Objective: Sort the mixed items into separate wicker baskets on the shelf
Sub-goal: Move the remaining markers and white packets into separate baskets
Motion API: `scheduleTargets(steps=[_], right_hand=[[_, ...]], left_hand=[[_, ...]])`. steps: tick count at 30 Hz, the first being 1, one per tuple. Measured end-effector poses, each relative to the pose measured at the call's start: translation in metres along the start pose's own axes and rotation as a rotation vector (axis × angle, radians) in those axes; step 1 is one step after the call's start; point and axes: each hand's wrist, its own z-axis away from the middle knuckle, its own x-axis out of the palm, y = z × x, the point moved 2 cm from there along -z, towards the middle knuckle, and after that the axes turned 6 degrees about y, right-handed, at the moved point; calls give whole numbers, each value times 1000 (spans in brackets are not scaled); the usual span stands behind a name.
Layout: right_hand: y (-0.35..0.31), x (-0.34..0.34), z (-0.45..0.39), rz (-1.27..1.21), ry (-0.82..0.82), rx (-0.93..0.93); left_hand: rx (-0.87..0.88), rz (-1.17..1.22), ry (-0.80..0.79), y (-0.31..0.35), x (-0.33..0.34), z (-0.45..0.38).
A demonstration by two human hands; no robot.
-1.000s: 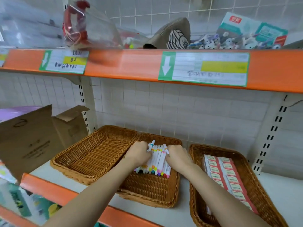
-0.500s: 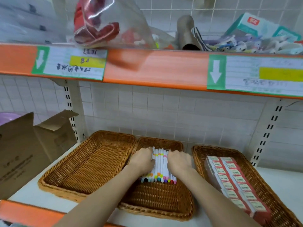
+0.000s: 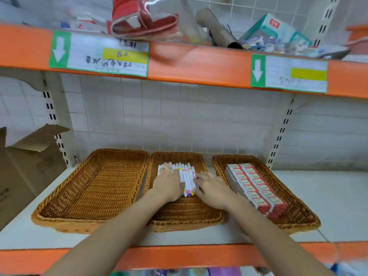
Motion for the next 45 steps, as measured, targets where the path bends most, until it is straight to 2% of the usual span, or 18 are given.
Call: scheduleTargets(steps=[4,9,12,24,32,38,45], right_hand=[[4,-1,30,-113,-69,65],[17,-6,68,-160,-80,116],[30,-13,96,-179,-78,140],[114,-17,231,-132,-59,258],[170,-11,304,-136,-89,327],[209,-6,323,-155,-70,371],[264,-8,308,-154,-67,404]], left_hand=[[81,-13,36,18,-2,13],[134,14,-92,48,-3,28],[160,38,-112,72,-3,39],[255,51,-95,210,-2,117],[333,33,-83,290,15,134],[382,27,-88,339,26,126],[437,18,-94,383,26,83]])
